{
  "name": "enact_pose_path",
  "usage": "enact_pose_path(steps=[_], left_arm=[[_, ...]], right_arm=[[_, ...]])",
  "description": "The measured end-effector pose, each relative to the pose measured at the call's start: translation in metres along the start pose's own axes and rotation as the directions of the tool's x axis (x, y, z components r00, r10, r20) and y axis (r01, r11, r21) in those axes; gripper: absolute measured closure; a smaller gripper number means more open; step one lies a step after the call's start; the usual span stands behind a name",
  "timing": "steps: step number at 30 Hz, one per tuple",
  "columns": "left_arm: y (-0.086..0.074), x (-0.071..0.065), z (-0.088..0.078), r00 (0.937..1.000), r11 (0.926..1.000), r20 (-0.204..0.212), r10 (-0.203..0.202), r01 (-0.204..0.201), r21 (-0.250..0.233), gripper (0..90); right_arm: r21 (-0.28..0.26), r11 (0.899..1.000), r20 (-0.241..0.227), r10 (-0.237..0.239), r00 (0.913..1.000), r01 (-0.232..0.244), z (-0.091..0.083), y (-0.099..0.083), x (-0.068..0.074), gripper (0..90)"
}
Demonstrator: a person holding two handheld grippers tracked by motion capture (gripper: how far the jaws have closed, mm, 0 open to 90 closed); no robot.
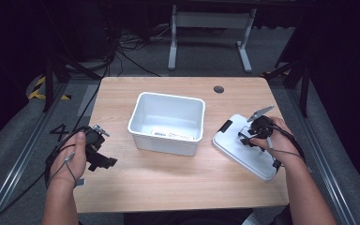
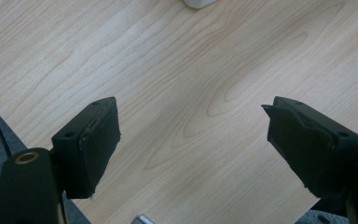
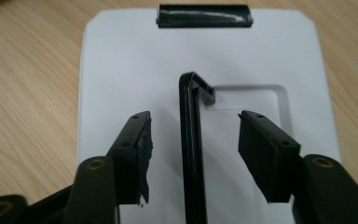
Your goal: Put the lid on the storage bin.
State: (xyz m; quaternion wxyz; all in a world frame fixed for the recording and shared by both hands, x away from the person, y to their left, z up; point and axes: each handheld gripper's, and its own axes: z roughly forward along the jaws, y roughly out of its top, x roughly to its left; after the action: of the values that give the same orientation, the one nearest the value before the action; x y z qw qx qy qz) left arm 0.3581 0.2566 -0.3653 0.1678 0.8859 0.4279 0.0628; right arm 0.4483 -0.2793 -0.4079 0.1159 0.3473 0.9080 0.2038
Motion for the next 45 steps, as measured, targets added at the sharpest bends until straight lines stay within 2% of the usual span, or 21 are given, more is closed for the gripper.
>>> enact_pose_path(steps=[4,9,11,12,15,19,26,30,35,38,45], left_arm=[[0.0,-0.001,0.0,1.0,1.0,0.005,-0.002,0.002,-0.003,17.8],[0.0,0.0,-0.001,1.0,1.0,-0.001,-0.002,0.002,-0.004,17.7],[0.001,0.0,0.0,1.0,1.0,-0.003,0.007,-0.007,-0.004,17.8],[0.001,0.0,0.0,1.0,1.0,-0.003,0.007,-0.007,-0.004,17.8],[0.002,-0.001,0.0,0.9999,0.9999,-0.005,0.012,-0.012,-0.002,17.7],[0.001,0.001,0.0,0.9999,0.9999,-0.012,0.006,-0.006,-0.009,17.7],[0.001,0.001,0.0,0.9999,0.9999,-0.01,0.003,-0.003,-0.012,17.7],[0.001,0.002,-0.001,0.9999,0.9999,-0.015,0.002,-0.002,-0.011,17.7],[0.002,0.001,0.0,0.9998,0.9999,-0.016,0.01,-0.01,-0.007,17.7],[0.003,0.001,0.0,0.9998,0.9999,-0.015,0.013,-0.013,-0.006,17.7],[0.003,0.001,-0.001,0.9998,0.9999,-0.016,0.013,-0.013,-0.009,17.6]], right_arm=[[0.065,0.998,0.006,0.008,0.9999,-0.008,0.005,-0.001,0.0,57.4],[0.065,0.997,0.003,0.051,0.9987,-0.051,0.004,-0.005,-0.004,65.1],[0.076,0.996,0.024,0.037,0.999,-0.038,0.003,-0.007,-0.007,72.6],[0.076,0.996,0.024,0.037,0.999,-0.038,0.003,-0.007,-0.007,72.6],[0.091,0.996,0.028,0.013,0.9995,-0.016,0.003,-0.008,-0.007,82.8],[0.087,0.996,0.042,-0.022,0.9989,0.018,0.002,-0.008,-0.009,84.6],[0.07,0.996,0.028,-0.055,0.9981,0.053,-0.003,-0.007,-0.01,84.9],[0.04,0.997,0.019,-0.06,0.998,0.059,-0.013,-0.005,-0.009,84.9],[0.037,0.996,0.024,-0.08,0.9965,0.079,-0.024,-0.003,-0.008,84.8],[0.05,0.995,0.044,-0.088,0.9951,0.086,-0.033,-0.001,-0.009,84.8],[0.04,0.992,0.07,-0.118,0.9905,0.116,-0.056,0.009,-0.009,84.8]])
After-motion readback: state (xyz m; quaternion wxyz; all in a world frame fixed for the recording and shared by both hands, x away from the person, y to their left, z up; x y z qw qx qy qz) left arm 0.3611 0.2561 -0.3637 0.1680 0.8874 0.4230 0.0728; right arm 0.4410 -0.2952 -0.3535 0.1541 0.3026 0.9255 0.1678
